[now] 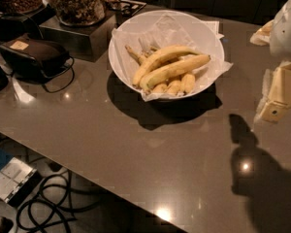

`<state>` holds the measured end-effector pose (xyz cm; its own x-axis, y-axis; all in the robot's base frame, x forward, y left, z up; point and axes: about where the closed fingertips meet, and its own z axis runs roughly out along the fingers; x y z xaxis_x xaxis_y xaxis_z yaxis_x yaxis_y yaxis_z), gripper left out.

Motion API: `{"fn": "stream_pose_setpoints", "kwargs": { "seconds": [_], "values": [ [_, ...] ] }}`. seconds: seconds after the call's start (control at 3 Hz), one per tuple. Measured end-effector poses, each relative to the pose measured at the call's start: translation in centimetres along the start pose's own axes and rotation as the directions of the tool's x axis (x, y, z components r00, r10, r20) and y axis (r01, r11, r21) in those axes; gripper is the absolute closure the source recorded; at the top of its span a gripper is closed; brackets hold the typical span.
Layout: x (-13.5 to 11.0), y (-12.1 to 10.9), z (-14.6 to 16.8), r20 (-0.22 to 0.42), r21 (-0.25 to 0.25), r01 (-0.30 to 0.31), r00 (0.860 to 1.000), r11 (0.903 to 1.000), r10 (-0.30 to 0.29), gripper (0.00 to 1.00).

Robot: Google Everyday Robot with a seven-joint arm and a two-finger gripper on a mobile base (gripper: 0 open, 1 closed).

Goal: Pick banana from white bowl

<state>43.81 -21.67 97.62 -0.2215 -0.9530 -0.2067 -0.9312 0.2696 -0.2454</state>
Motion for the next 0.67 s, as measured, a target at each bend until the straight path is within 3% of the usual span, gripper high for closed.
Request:
{"fn": "stream_pose_setpoints", "kwargs": {
  "seconds": [0.67],
  "values": [
    [-1.0,-1.2,0.8,-0.017,0.012,-0.019,1.000,0.9997,0.019,0.00]
  ]
}}
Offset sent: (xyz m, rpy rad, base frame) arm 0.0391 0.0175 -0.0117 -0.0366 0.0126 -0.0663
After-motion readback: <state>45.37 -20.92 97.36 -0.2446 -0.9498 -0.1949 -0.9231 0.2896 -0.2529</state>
